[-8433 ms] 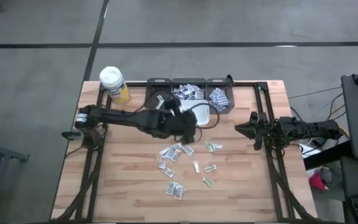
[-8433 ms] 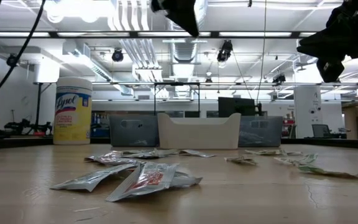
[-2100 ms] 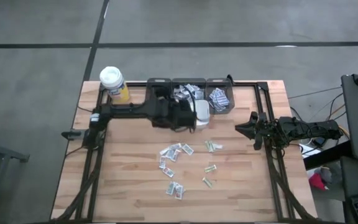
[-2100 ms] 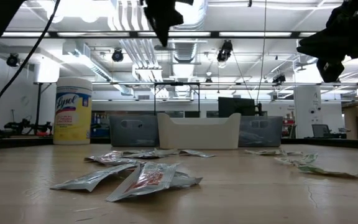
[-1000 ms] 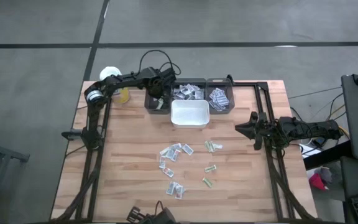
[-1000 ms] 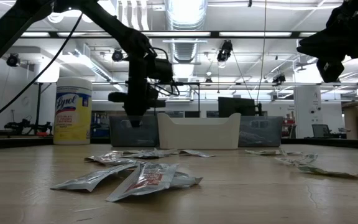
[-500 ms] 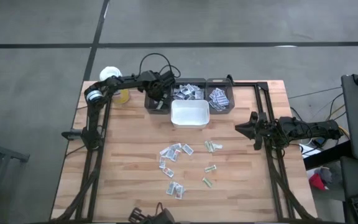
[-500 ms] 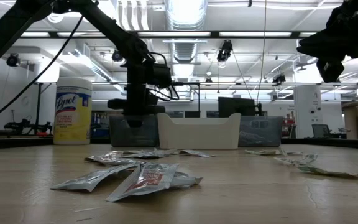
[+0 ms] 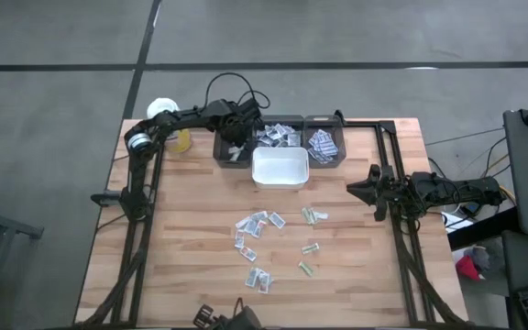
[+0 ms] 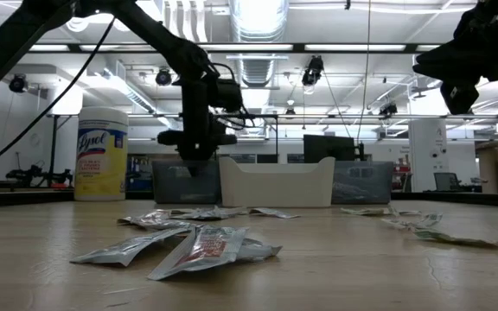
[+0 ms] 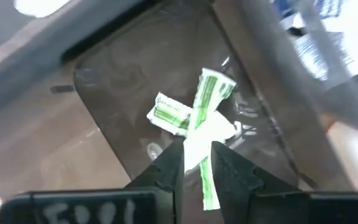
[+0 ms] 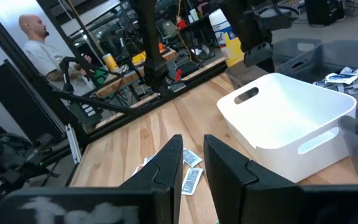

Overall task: Pick & Place First Aid Supplies
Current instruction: Put the green bandage pack into the left black bin

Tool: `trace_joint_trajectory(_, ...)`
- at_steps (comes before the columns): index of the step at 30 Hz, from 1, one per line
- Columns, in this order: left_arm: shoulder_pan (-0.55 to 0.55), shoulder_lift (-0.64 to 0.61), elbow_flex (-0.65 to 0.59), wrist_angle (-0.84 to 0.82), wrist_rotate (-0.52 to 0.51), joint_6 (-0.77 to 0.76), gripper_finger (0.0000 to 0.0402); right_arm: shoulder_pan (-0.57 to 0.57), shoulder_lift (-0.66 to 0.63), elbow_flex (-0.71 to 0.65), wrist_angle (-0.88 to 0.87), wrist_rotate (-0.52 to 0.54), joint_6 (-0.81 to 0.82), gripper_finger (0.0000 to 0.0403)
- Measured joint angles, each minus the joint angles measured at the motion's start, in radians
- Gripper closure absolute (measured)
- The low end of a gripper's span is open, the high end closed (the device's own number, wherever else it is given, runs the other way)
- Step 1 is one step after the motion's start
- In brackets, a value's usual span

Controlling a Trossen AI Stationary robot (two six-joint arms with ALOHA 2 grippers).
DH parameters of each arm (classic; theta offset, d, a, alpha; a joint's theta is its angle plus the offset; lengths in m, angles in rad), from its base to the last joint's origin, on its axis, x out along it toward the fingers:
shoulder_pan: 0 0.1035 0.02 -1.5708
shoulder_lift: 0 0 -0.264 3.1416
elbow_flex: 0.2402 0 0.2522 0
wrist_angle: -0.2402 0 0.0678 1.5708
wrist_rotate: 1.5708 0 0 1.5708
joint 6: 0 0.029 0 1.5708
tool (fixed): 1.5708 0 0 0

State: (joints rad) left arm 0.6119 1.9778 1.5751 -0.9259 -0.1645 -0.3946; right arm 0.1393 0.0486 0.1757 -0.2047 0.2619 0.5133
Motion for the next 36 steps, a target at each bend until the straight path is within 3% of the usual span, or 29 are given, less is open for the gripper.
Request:
trace_joint_trajectory(7,-0.056,0.0,0.132,-0.102,0.094,0.012,0.0319,0.0,0.0,0.0,0.0,0.0,0.0,0.0339)
trace_joint_trajectory(15,-0.232,-0.002,0.29,-0.114,0.169,0.117,0.0319,0.0,0.0,0.0,0.0,0.0,0.0,0.0339)
trace_joint_trajectory(23,-0.458,-0.002,0.335,-0.027,0.163,0.389,0.0319,0.0,0.0,0.0,0.0,0.0,0.0,0.0339)
trace_joint_trajectory(28,-0.565,0.009,0.332,0.016,0.091,0.464,0.0319,0.0,0.0,0.0,0.0,0.0,0.0,0.0339)
trace_joint_trajectory(31,-0.605,0.02,0.331,-0.013,0.058,0.399,0.0319,0.0,0.0,0.0,0.0,0.0,0.0,0.0339)
trace_joint_trajectory(36,-0.638,0.019,0.297,-0.165,0.047,0.054,0.0319,0.0,0.0,0.0,0.0,0.001,0.0,0.0339)
